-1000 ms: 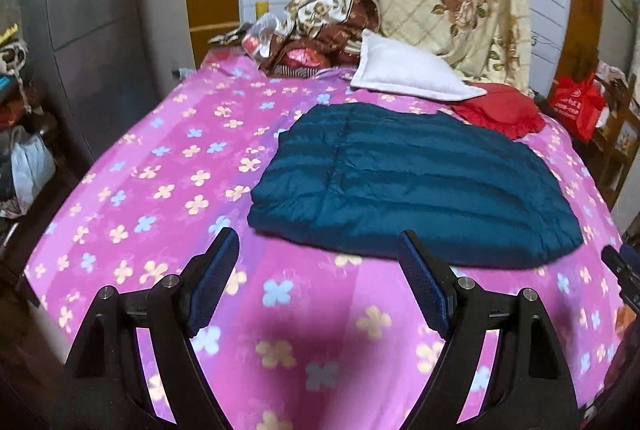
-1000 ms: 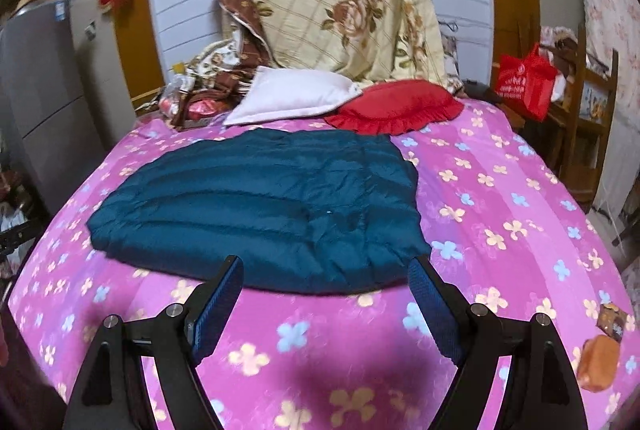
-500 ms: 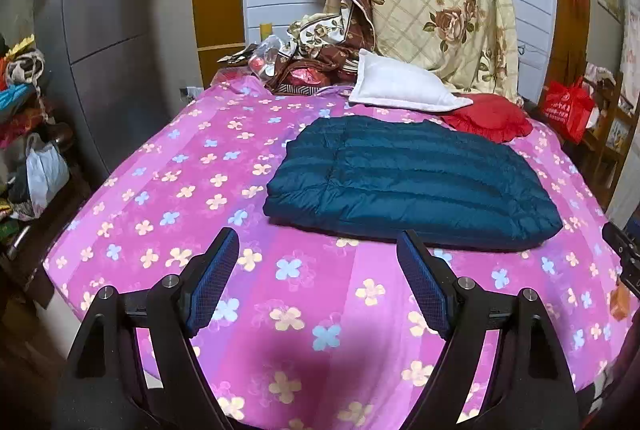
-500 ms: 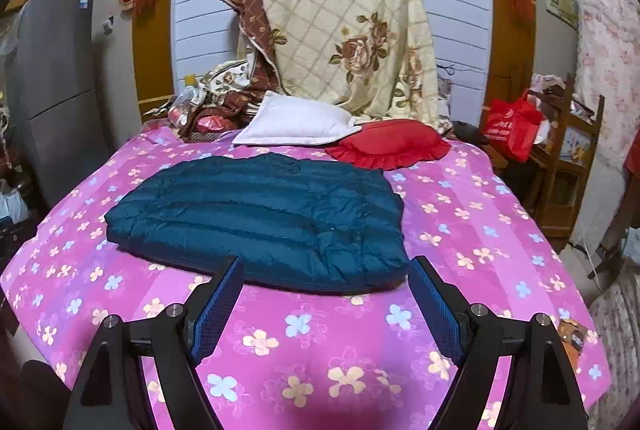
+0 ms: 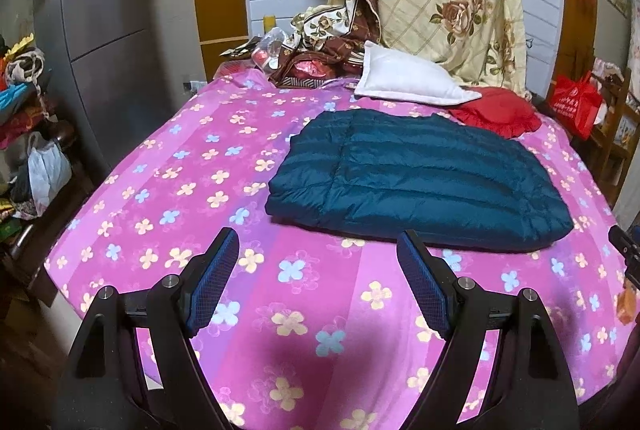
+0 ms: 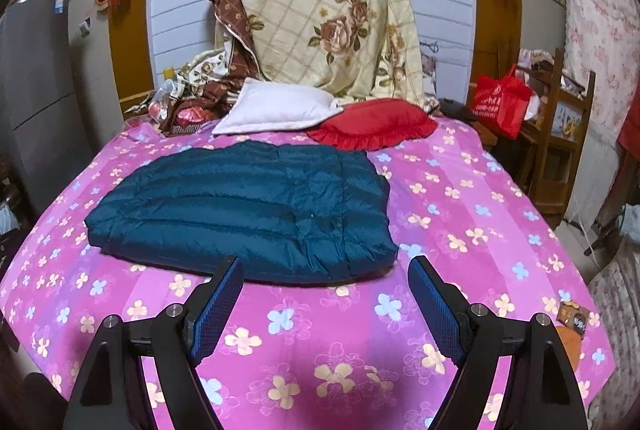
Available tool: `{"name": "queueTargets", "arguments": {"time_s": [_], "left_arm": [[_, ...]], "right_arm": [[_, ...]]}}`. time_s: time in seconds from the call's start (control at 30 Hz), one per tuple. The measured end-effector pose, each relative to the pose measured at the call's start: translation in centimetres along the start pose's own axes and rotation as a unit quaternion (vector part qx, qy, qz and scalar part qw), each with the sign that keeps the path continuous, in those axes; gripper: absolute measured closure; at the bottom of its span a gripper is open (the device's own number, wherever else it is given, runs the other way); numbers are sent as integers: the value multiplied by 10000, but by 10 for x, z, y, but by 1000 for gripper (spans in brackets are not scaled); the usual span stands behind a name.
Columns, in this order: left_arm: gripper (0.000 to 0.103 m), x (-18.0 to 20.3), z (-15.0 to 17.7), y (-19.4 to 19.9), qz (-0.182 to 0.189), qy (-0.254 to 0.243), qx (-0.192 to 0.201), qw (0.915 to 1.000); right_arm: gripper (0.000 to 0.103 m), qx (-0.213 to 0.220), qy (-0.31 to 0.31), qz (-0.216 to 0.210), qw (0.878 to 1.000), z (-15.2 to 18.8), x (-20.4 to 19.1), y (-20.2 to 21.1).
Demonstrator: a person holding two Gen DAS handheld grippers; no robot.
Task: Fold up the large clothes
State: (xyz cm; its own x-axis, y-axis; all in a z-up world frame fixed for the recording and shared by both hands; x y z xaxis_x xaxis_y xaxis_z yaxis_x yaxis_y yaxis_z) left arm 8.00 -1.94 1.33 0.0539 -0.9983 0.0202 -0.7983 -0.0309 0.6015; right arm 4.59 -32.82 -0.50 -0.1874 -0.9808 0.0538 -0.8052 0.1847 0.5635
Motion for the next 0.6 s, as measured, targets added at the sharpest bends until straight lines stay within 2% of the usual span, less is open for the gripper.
{"name": "queueTargets", "arguments": {"time_s": [0.6], "left_arm": [[21,9,0,-77,-188,-85,-541,9983]], "right_arm": [[21,-664,-254,-10,9975,5,14,-86]]}}
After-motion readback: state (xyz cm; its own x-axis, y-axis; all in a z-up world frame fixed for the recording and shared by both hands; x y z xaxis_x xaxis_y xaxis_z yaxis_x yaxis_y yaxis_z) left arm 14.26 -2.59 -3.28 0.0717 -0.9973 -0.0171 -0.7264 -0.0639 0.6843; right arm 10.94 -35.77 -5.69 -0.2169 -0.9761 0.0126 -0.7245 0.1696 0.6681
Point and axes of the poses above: each gripper's, at about its wrist camera, not at the fingertips, and y roughly against the way its jaws point, x to its right, z to its underside, the point moved 4 cm from there along -y, roughly the way its jaws point, and after that the axes turned 4 degrees about y, right-handed, at the moved point
